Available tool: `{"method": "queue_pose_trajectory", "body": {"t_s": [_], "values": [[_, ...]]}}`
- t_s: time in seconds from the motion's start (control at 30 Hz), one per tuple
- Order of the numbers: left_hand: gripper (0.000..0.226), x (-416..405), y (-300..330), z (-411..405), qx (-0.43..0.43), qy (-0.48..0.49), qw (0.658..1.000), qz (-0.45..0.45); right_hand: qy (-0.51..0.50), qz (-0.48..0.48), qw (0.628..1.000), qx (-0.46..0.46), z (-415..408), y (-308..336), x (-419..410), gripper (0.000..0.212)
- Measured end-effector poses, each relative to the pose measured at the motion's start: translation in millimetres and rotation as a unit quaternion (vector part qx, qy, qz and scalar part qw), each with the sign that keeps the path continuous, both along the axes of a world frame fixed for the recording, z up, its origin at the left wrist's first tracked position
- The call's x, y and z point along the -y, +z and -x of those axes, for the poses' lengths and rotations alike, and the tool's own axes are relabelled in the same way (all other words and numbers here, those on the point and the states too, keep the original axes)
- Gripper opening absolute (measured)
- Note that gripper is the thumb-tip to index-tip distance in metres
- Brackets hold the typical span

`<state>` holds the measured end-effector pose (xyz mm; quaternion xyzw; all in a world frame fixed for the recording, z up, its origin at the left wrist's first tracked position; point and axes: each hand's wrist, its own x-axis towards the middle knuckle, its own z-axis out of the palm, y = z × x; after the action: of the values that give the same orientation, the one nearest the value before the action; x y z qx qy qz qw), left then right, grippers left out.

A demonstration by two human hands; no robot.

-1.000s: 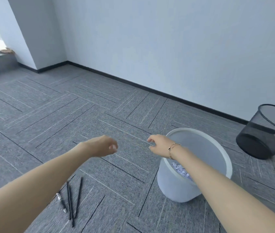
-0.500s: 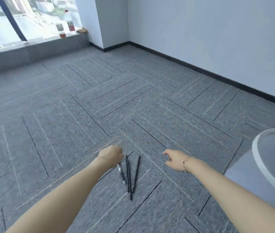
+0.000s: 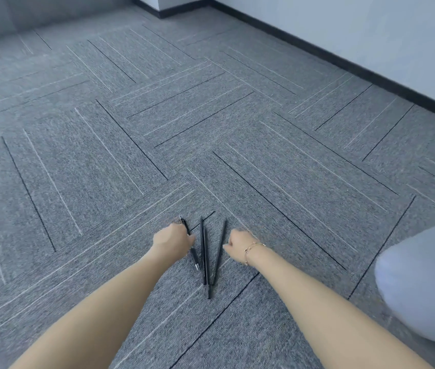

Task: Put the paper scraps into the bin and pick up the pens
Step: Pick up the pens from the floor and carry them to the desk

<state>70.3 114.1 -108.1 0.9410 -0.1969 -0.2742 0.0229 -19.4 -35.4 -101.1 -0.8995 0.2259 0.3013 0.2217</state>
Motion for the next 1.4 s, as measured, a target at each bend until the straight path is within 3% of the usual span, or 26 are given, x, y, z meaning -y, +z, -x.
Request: {"method": "queue_pose_trajectory", "body": {"t_s": [0.13, 0.37, 0.5, 0.7, 0.9, 1.1, 1.27, 1.4], "values": [[0.035, 6.3, -19.1, 2.6, 0.033, 0.012, 0.999, -0.024, -0.043, 0.027, 0.999, 0.007, -3.8, -17.4, -11.3, 0.050], [0.028, -0.9, -33.2, -7.2, -0.039, 0.133, 0.989, 0.055, -0.122, 0.031, 0.991, 0.053, -7.0, -33.7, -20.4, 0.064], [0.024, -8.5, -26.8, -8.0, -0.057, 0.107, 0.992, 0.046, -0.152, 0.031, 0.986, 0.059, -7.8, -27.9, -27.3, 0.053], [0.025, -6.8, -28.0, 2.7, -0.156, 0.071, 0.976, 0.135, -0.162, 0.087, 0.982, 0.043, 6.5, -18.4, -32.9, 0.042], [0.029, 19.9, -28.2, 25.1, -0.095, 0.062, 0.986, 0.120, -0.200, 0.014, 0.977, 0.078, 28.8, -22.7, -22.5, 0.039], [0.030, 22.9, -31.6, 25.1, -0.149, 0.118, 0.974, 0.126, -0.218, -0.021, 0.971, 0.097, 37.7, -28.3, -25.4, 0.057], [0.027, 6.8, -28.6, 26.9, -0.112, 0.106, 0.976, 0.157, -0.208, -0.036, 0.972, 0.106, 30.4, -27.6, -33.1, 0.035], [0.035, -6.9, -26.2, 26.8, -0.090, 0.084, 0.978, 0.167, -0.206, -0.027, 0.972, 0.115, 22.5, -25.6, -43.1, 0.037]]}}
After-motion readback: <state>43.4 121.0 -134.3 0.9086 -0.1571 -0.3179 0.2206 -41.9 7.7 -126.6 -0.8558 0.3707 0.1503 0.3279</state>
